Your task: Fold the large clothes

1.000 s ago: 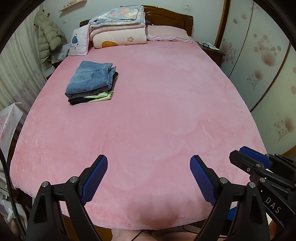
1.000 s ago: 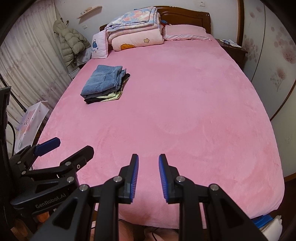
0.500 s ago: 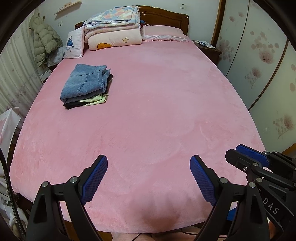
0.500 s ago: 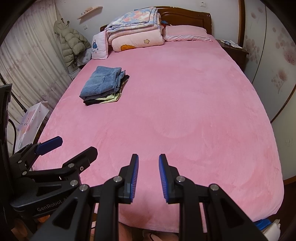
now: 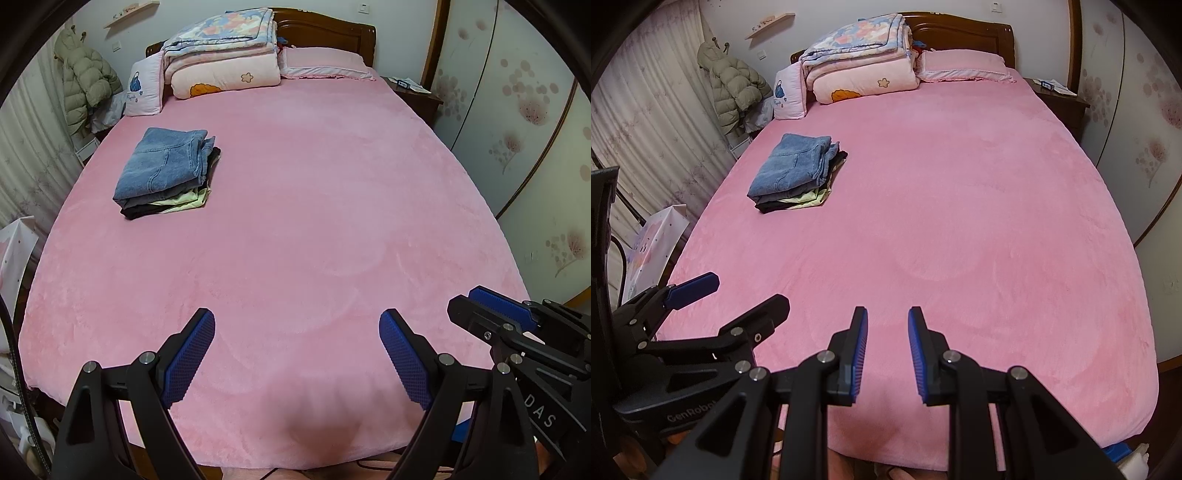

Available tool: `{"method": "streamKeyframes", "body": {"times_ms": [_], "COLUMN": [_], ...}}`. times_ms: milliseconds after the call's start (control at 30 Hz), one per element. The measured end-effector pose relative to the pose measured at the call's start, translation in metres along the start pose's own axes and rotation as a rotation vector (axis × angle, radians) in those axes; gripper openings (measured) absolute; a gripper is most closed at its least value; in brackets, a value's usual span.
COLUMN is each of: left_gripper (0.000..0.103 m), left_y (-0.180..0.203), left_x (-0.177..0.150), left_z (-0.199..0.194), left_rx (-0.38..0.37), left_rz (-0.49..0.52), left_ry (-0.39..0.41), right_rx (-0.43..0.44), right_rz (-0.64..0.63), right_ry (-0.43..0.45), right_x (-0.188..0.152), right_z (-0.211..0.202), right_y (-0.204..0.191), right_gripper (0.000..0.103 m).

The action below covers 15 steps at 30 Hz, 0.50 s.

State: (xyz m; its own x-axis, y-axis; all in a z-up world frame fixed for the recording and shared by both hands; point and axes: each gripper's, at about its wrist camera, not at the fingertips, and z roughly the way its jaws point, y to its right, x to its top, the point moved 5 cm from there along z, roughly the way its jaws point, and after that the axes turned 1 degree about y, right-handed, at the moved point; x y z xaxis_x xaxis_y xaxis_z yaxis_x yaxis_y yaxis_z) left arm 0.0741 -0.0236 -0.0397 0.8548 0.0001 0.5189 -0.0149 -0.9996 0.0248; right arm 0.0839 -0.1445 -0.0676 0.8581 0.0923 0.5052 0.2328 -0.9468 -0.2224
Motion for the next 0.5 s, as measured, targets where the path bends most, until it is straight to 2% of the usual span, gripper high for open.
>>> {"method": "streamKeyframes", "body": {"times_ms": [500], "left_gripper": [0.09], "left_y": [0.0108], "left_x": [0.0076], "left_z": [0.0086], "left_rx": [-0.019], "left_rz": [0.004], "left_ry": [0.003], "right_rx": [0.0], "right_rz": [0.023], "right_ry": [0.002], "right_x": [-0.0021], "right_z": [0.0052], "right_y": [0.0011], "right_gripper": [0.022]}}
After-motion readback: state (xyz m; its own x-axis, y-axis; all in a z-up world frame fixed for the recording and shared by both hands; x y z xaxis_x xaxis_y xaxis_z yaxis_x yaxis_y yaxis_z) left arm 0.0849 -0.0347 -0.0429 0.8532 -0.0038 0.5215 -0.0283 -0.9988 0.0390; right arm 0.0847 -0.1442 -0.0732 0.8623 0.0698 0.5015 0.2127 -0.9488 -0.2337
